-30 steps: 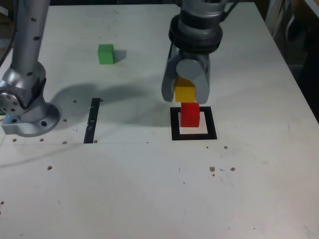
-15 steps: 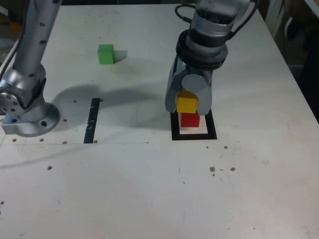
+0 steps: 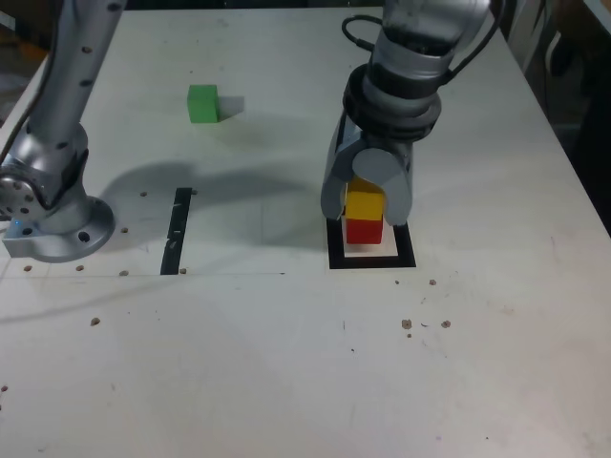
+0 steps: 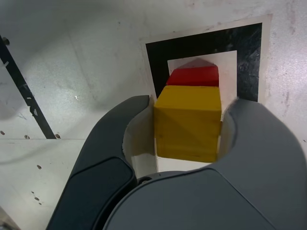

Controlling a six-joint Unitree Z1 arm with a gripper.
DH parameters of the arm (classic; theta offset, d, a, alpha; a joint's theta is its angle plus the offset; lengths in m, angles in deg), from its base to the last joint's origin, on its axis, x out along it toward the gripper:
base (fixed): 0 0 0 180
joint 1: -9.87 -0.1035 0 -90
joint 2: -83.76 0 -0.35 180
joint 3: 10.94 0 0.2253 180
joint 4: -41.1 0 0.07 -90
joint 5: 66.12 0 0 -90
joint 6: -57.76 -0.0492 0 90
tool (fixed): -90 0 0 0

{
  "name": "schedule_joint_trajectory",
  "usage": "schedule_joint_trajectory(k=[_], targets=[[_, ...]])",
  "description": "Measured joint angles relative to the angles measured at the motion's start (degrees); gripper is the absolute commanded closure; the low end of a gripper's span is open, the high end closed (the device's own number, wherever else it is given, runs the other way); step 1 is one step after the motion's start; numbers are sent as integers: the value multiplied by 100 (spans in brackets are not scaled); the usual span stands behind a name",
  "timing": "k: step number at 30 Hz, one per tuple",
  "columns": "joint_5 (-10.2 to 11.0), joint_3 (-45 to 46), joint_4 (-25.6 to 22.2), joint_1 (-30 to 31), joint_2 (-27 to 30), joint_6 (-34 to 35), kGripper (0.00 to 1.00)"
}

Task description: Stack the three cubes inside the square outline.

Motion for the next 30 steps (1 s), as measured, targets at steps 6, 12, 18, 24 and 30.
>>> schedule_joint_trajectory(k=[6,12,18,24,30], targets=[[49,-16,-1,0,-4,-44,4],[178,-28,-64,0,20,-45,1],[585,152,-497,-121,662,-176,1],[1020,1032,-530,-888,1590,-936,1],[1348,2216,158,-2028,2509,-1867,1]])
